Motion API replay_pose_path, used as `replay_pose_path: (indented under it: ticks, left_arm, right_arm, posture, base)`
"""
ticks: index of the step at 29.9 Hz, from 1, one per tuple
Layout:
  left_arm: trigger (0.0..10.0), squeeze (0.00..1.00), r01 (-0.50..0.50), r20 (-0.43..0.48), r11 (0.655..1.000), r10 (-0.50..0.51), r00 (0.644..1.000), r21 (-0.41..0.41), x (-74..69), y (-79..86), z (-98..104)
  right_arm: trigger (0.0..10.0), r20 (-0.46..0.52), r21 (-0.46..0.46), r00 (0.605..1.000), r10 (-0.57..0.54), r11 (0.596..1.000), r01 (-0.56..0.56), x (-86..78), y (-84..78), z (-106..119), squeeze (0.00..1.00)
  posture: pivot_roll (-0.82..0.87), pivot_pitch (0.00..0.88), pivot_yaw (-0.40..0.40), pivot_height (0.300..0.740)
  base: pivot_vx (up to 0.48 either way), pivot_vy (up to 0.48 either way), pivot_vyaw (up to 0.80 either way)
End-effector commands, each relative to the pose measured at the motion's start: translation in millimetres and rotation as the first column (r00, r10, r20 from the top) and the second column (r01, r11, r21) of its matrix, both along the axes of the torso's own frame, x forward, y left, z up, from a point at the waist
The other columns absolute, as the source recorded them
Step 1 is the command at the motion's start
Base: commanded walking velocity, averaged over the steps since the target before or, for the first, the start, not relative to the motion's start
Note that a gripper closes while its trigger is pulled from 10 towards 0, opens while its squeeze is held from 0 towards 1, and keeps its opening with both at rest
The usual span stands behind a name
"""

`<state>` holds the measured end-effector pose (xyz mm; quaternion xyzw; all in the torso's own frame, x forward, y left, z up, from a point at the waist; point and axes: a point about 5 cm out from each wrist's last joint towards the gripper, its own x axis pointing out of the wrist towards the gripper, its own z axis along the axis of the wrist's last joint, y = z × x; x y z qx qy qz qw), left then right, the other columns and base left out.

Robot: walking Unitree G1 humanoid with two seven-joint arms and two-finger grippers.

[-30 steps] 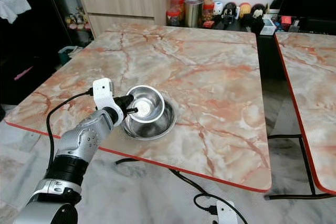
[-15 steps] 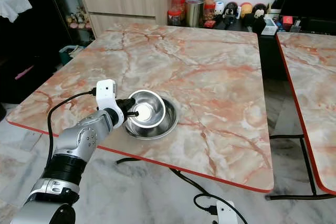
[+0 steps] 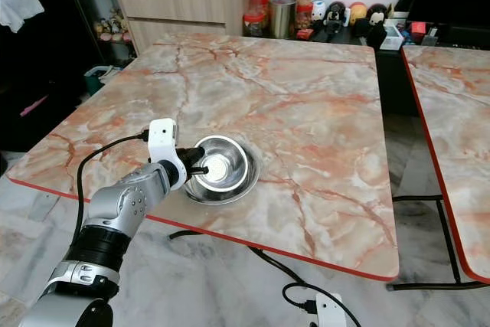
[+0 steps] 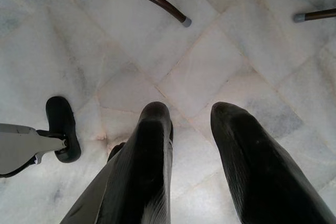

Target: Setting the table

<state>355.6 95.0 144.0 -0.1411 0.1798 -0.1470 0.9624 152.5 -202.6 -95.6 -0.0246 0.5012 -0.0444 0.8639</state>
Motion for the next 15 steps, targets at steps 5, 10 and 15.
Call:
replay_pose_path:
  ticks: [5,10,15]
  left_arm:
    - [10.0,0.0,-0.009,-0.008,1.0,0.009,1.0,0.025,1.4,3.2,1.5]
    - [10.0,0.26,-0.005,-0.01,0.999,0.005,1.0,0.031,0.7,2.5,0.9]
    - [10.0,0.22,-0.002,-0.01,0.999,0.002,1.0,0.033,0.6,2.0,0.5]
  right_arm:
    - [10.0,-0.002,0.005,1.0,0.008,1.0,-0.008,1.0,3.1,-0.2,0.0]
    - [10.0,-0.002,0.004,1.0,0.009,1.0,-0.009,0.9,2.9,-0.2,0.0]
    - [10.0,-0.003,0.003,1.0,0.009,1.0,-0.009,0.9,2.8,-0.2,0.0]
  posture:
    - [-0.01,0.02,0.054,0.74]
    - [-0.01,0.021,0.053,0.74]
    - [-0.01,0.021,0.052,0.74]
  base:
    - [0.0,0.0,0.0]
    - [0.0,0.0,0.0]
    - [0.0,0.0,0.0]
